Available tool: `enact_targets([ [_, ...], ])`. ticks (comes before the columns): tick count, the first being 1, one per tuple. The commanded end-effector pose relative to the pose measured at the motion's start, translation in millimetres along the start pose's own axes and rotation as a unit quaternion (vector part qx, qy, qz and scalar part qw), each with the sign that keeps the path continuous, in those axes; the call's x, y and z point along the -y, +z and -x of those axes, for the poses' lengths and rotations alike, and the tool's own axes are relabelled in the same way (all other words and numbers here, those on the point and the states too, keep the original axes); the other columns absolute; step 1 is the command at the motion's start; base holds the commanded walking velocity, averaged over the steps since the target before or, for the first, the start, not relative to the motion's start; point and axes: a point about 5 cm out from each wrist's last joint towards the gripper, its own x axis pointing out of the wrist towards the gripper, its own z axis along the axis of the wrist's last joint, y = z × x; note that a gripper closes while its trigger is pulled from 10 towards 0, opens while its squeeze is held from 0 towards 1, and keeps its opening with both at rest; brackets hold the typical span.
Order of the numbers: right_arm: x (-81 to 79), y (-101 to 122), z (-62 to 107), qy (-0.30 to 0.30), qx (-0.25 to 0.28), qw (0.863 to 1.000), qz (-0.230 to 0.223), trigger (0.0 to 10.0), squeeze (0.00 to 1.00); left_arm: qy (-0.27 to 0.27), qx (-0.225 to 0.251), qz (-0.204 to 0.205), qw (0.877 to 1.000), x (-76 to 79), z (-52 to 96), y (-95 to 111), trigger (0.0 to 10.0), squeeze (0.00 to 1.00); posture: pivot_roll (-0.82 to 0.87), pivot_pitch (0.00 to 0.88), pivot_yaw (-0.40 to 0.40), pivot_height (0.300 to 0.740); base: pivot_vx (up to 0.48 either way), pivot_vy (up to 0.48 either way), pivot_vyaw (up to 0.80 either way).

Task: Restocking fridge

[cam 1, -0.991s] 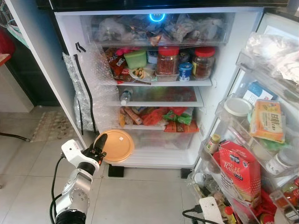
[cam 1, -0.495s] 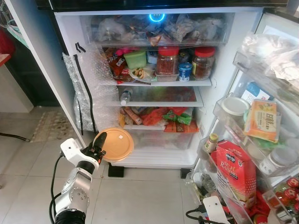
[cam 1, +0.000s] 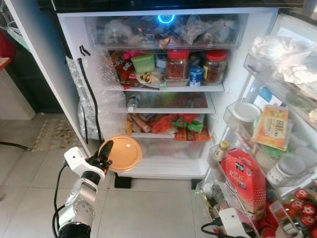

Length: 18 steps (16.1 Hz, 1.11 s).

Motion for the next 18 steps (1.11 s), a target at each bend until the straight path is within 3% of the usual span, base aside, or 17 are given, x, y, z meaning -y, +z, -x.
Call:
enact_targets([
  [1,-1.5,1.5,-0.1,0.001,-0.001,1.000,0.003,10.0,0.00,-0.003,0.003,-0.003,1.000,1.8,-1.4,4.3,10.0,0.00,0.03,0.000,0.006,0.740,0.000,0.000,0.00],
  [18,-3.0,2.1,-0.1,0.003,-0.002,1.000,0.008,10.0,0.00,-0.006,0.000,0.000,1.000,3.4,-1.7,2.4,10.0,0.00,0.04,0.000,0.006,0.740,0.029,0.000,0.00],
])
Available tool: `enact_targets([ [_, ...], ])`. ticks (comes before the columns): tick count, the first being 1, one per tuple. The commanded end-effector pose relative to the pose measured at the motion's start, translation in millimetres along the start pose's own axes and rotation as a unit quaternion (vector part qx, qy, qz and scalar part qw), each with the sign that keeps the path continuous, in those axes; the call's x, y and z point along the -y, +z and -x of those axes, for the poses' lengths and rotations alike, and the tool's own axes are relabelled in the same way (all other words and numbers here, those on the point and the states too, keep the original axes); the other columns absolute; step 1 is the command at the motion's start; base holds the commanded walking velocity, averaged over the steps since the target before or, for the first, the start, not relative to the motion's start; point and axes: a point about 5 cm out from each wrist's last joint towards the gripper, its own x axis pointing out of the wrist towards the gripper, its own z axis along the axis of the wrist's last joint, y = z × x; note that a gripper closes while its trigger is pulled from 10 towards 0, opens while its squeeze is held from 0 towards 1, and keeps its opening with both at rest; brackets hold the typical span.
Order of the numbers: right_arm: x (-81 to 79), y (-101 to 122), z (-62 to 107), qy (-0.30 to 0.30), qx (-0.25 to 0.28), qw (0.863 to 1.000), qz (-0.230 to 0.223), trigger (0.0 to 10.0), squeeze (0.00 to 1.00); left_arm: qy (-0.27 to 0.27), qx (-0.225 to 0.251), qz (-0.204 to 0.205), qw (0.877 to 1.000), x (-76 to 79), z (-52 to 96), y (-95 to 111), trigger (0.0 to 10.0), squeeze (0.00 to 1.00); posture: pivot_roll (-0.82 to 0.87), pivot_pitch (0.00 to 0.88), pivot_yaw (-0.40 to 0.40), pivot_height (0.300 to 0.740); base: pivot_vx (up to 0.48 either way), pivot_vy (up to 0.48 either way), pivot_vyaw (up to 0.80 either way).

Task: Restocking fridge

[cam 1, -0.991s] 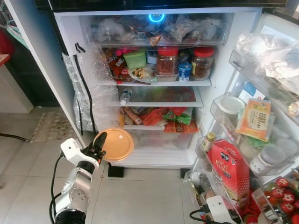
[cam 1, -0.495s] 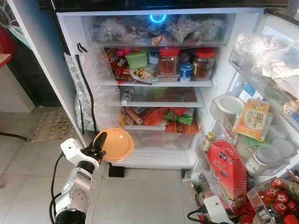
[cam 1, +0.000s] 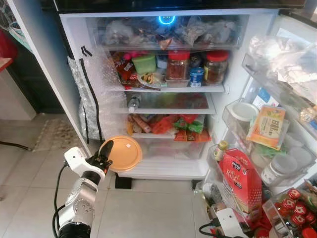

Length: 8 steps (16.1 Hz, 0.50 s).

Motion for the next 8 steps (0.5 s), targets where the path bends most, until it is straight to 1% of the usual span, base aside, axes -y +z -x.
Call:
enact_targets([
  [1,1.2,1.8,-0.5,-0.002,0.000,1.000,0.000,10.0,0.00,-0.007,0.001,0.000,1.000,3.4,-1.8,2.6,10.0,0.00,0.04,0.000,0.006,0.740,0.251,0.000,0.00],
  [8,-0.5,1.7,-0.3,0.002,0.000,1.000,0.000,10.0,0.00,-0.009,-0.001,0.001,1.000,4.2,-1.9,2.2,10.0,0.00,0.04,0.000,0.007,0.740,0.280,0.000,0.00],
])
